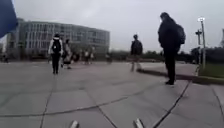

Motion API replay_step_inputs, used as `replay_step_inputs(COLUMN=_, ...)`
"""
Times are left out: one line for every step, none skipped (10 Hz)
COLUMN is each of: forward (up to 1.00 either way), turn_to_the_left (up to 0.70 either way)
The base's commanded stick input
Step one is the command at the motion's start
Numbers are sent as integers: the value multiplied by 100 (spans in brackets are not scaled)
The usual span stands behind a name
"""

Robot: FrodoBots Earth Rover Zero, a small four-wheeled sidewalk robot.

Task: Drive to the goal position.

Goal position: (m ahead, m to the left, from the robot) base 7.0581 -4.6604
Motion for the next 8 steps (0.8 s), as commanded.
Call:
replay_step_inputs(forward=77, turn_to_the_left=-38)
replay_step_inputs(forward=77, turn_to_the_left=-38)
replay_step_inputs(forward=77, turn_to_the_left=-37)
replay_step_inputs(forward=77, turn_to_the_left=-29)
replay_step_inputs(forward=77, turn_to_the_left=-9)
replay_step_inputs(forward=77, turn_to_the_left=-4)
replay_step_inputs(forward=77, turn_to_the_left=-3)
replay_step_inputs(forward=77, turn_to_the_left=-3)
